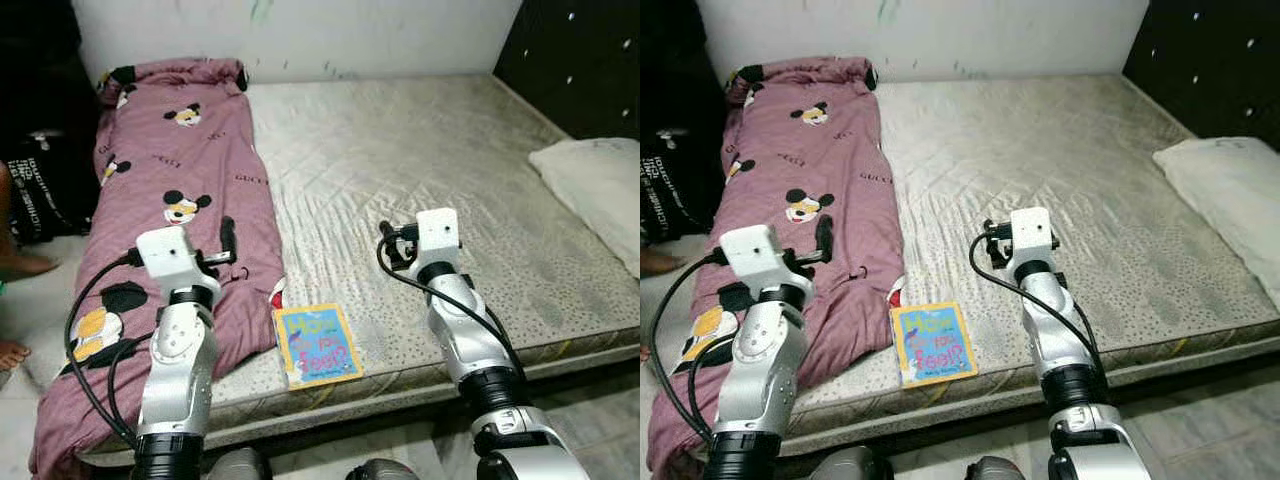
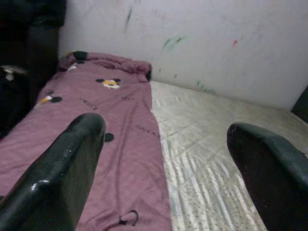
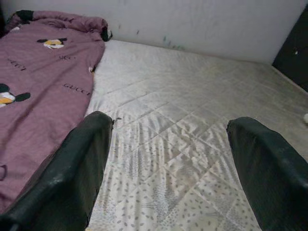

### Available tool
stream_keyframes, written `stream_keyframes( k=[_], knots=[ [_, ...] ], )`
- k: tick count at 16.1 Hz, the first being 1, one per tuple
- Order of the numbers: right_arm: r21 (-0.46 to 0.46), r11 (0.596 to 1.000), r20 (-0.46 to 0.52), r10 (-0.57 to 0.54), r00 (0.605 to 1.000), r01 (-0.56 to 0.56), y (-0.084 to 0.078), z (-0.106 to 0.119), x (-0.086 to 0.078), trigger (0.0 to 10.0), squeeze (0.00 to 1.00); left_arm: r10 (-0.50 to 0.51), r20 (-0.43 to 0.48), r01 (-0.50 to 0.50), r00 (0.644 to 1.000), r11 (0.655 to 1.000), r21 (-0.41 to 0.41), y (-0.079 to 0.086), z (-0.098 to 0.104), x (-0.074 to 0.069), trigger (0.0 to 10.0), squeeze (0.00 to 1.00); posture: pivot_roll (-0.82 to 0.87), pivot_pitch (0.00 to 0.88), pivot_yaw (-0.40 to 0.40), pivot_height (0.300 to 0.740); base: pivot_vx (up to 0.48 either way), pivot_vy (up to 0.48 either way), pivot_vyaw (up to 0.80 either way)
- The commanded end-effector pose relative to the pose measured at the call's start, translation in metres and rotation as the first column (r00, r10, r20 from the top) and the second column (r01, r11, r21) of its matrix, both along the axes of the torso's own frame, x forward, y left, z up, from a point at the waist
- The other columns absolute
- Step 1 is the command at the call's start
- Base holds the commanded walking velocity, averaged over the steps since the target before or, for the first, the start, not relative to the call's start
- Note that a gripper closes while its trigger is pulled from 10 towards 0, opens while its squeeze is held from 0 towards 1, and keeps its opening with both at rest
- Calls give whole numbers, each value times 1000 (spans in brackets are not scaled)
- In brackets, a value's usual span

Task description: Clean up the room

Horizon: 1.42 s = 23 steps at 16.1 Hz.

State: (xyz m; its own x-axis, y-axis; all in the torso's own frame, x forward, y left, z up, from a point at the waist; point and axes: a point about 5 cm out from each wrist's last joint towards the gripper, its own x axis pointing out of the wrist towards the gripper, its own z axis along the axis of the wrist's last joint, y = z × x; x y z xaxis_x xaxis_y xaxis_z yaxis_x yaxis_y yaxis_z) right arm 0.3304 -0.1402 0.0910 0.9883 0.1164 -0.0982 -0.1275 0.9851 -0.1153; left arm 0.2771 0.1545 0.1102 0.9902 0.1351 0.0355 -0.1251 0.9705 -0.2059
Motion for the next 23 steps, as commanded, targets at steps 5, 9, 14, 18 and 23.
stream_keyframes(
  k=[5, 9, 14, 18, 23],
  knots=[
    [43, 999, 33, 28, 999, -30, 5, 13, 5, 10000, 0, 93, 23, -96, 995, 966, 241, 17, 1, -9, 10000, 0, -19, 16, -38, 740, 0, 0, 0],
    [60, 998, 12, -15, 1000, 14, -4, 6, -5, 10000, 0, 52, 41, -62, 998, 951, 302, 33, -4, -34, 10000, 0, -9, 29, -51, 740, 0, 0, 0],
    [-12, 998, 86, 60, 994, -59, 5, 9, -16, 10000, 0, 124, 41, -131, 991, 940, 314, 37, -14, -49, 10000, 0, 3, 2, -66, 740, 0, 0, 0],
    [-5, 998, 59, 65, 996, -65, 7, 6, -22, 10000, 0, 71, 41, -80, 997, 950, 300, 29, -13, -42, 10000, 0, -8, 16, -56, 740, 0, 0, 0],
    [44, 997, 39, 66, 997, -67, 7, 8, -20, 10000, 0, 82, 31, -87, 996, 958, 273, 26, -9, -36, 10000, 0, -11, 64, -51, 740, 0, 0, -320]
  ],
)
